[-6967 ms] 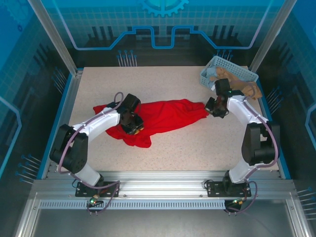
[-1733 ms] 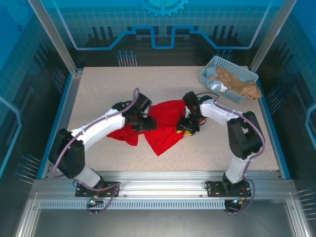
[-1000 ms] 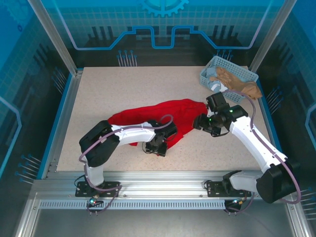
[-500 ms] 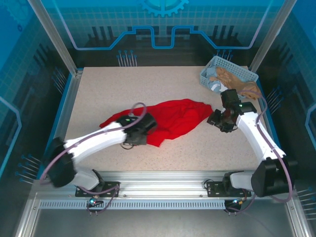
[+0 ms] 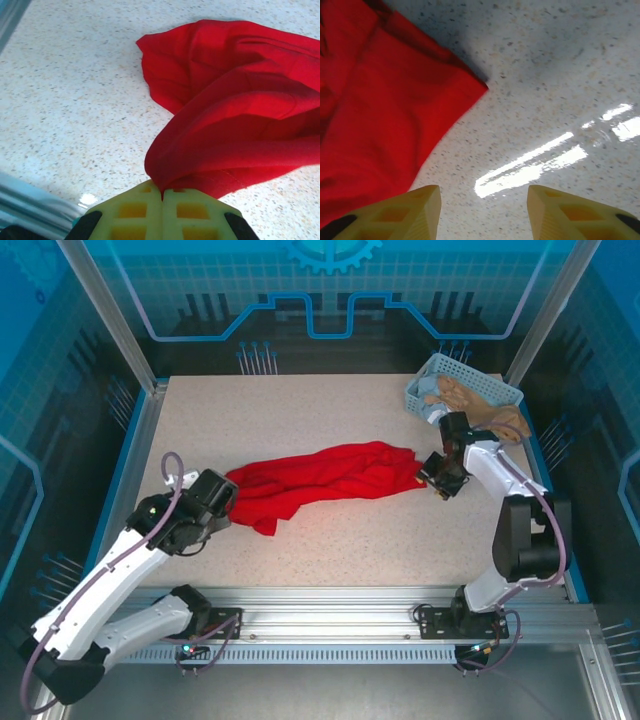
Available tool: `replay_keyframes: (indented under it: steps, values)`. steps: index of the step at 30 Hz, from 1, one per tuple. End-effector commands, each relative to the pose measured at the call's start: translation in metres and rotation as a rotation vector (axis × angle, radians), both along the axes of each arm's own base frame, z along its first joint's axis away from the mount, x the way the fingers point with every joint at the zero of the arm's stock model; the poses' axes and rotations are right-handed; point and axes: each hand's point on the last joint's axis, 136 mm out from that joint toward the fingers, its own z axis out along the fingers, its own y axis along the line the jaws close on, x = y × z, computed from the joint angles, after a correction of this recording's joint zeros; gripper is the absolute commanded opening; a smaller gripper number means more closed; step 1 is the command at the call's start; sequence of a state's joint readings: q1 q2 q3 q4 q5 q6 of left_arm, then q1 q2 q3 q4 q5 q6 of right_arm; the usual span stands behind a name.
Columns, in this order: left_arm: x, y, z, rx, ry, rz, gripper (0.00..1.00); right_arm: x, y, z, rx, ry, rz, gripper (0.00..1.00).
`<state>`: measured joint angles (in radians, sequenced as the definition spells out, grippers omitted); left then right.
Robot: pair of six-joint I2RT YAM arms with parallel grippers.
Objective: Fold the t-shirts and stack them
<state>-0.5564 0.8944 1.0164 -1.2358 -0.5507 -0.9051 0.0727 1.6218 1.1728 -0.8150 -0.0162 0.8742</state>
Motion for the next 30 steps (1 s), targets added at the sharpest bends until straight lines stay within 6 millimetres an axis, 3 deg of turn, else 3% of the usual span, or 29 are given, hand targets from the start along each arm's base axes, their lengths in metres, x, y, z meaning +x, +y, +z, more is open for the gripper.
replay_keyframes:
  steps: [1, 4, 7, 12, 16, 19, 25, 30]
  values:
    - [-0.022, 0.034, 0.000, 0.099, 0.017, 0.118, 0.00, 0.030, 0.022, 0.014, 0.027, -0.063, 0.001, 0.54]
    - [-0.025, 0.037, 0.001, 0.108, 0.008, 0.108, 0.00, 0.032, 0.034, -0.002, 0.049, -0.014, -0.014, 0.57]
    - [-0.022, 0.037, 0.002, 0.111, 0.002, 0.112, 0.00, 0.018, 0.029, -0.021, 0.027, 0.053, -0.061, 0.49]
    - [-0.009, 0.023, -0.002, 0.084, 0.004, 0.083, 0.00, -0.006, 0.016, -0.023, -0.029, 0.040, -0.011, 0.41]
    - [0.001, 0.013, -0.005, 0.062, 0.004, 0.064, 0.00, -0.020, 0.022, -0.029, -0.033, 0.034, 0.125, 0.31]
    - [0.008, 0.008, -0.005, 0.064, 0.007, 0.041, 0.00, -0.026, 0.026, -0.034, -0.042, 0.021, 0.210, 0.29]
    - [0.017, 0.001, -0.004, 0.066, 0.009, 0.011, 0.00, -0.019, 0.032, -0.058, -0.019, 0.071, 0.287, 0.33]
    - [0.018, -0.001, -0.005, 0.061, 0.012, 0.008, 0.00, 0.000, 0.031, -0.064, -0.044, 0.066, 0.298, 0.34]
